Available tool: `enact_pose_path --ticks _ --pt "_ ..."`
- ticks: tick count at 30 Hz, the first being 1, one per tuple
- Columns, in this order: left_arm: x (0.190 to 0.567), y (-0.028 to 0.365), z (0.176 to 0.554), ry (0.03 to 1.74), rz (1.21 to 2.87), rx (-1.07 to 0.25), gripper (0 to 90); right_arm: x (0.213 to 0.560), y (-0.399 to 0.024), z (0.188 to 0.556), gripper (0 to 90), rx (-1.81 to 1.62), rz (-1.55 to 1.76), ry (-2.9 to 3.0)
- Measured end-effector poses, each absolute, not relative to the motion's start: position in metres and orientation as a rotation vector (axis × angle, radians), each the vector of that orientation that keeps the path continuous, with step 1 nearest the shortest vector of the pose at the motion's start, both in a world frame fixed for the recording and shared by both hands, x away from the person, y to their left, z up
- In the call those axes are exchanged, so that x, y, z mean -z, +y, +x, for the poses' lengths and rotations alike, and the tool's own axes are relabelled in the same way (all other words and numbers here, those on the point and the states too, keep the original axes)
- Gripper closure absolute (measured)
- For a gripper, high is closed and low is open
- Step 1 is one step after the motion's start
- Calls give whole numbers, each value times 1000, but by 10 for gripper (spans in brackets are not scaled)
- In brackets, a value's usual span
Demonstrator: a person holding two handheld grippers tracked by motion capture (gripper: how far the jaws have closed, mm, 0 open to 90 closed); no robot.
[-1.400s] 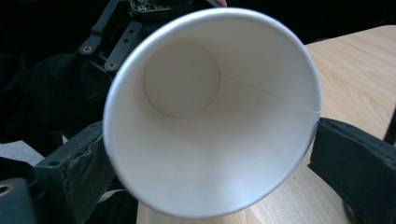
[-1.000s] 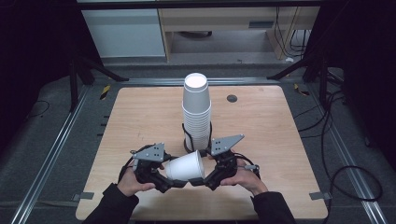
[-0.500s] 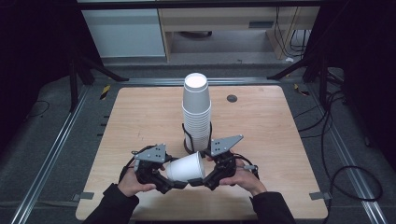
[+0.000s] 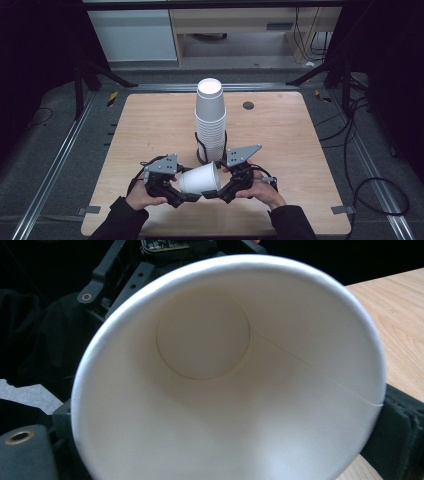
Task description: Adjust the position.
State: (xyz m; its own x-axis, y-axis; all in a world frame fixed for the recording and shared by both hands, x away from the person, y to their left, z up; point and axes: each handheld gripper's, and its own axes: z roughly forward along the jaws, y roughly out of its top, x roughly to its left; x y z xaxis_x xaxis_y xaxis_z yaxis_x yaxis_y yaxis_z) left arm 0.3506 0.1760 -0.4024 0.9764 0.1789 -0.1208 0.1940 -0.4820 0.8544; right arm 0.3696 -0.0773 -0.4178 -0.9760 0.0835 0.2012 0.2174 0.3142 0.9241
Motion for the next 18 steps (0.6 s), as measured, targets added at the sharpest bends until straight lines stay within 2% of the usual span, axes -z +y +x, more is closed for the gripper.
enact_pose_path --ticks 11,18 --pt "397 186 350 281 2193 -74 121 406 -86 372 71 1677 -324 -2587" --pt "398 190 353 306 2227 -101 110 391 -78 377 71 1551 -314 -2721"
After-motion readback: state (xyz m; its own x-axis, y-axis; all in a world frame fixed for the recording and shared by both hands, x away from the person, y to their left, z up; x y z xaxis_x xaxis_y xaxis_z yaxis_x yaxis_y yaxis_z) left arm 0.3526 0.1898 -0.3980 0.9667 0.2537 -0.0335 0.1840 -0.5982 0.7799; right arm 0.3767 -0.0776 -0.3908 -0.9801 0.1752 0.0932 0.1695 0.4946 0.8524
